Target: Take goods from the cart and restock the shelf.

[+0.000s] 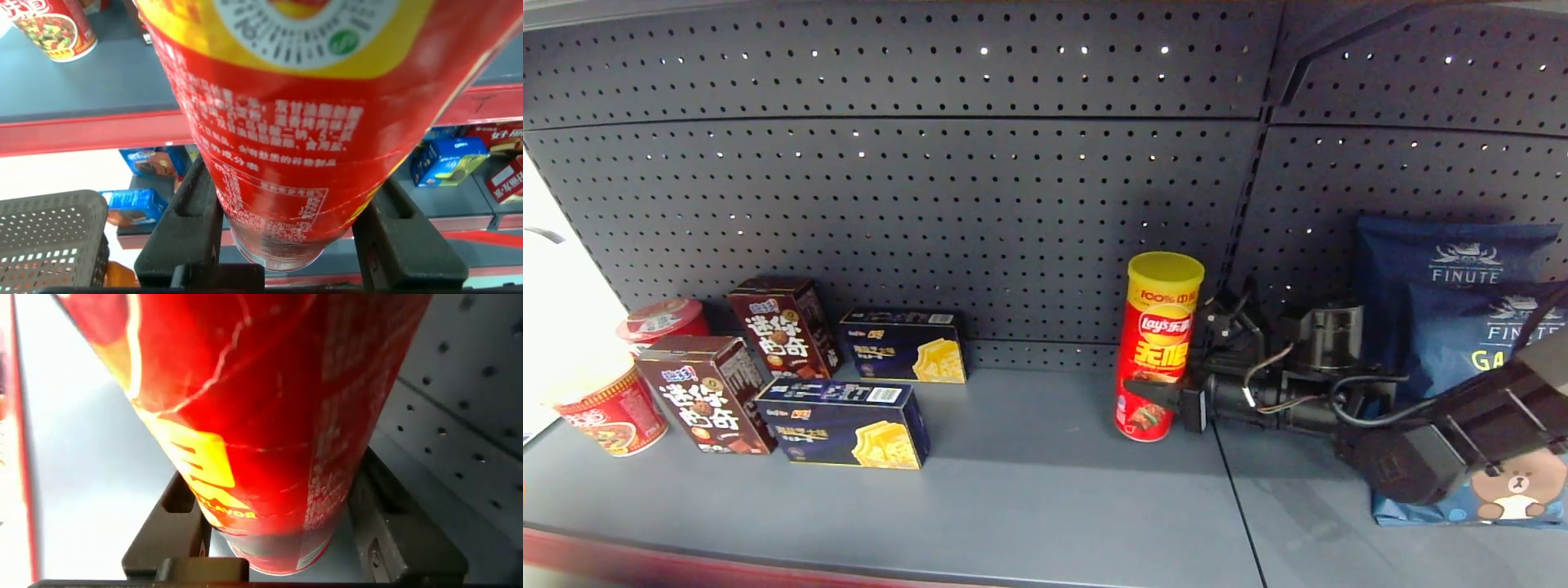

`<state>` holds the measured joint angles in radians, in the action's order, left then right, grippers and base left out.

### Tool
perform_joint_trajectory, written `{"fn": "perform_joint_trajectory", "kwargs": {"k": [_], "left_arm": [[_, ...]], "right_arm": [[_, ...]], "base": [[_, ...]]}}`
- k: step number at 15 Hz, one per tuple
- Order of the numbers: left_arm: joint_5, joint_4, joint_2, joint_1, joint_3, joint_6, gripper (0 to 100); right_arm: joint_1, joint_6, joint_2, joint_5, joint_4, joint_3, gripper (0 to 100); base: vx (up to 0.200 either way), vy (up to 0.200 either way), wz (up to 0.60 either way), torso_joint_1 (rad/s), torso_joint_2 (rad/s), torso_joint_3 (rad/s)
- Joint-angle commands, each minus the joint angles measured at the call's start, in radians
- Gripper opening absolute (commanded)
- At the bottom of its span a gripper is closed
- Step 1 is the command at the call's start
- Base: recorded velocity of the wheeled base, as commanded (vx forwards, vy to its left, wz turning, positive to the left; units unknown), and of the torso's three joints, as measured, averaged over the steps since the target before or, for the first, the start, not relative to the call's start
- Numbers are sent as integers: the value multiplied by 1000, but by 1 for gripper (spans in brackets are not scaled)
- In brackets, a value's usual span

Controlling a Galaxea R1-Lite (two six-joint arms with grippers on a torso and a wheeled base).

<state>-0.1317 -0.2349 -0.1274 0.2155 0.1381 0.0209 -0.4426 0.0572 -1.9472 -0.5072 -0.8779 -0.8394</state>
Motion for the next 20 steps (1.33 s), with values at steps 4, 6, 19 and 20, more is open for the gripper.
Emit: {"fn": "perform_joint_trajectory", "kwargs": {"k": [4, 6, 19, 20], "left_arm": [[0, 0, 23, -1, 9, 4, 0], [0, 2, 25, -1, 21, 4, 0], [0, 2, -35, -2, 141, 19, 0], [0, 2, -37, -2, 146, 19, 0]], "right_arm": [[-136, -46, 349, 159, -9, 255, 0], [-193, -63, 406, 194, -23, 359, 0], [-220, -83, 297, 269, -322, 599, 0], [-219, -82, 266, 269, -343, 589, 0]], "base": [[0, 0, 0, 0, 0, 0], [0, 0, 0, 0, 0, 0], [0, 0, 0, 0, 0, 0], [0, 0, 0, 0, 0, 0]]}}
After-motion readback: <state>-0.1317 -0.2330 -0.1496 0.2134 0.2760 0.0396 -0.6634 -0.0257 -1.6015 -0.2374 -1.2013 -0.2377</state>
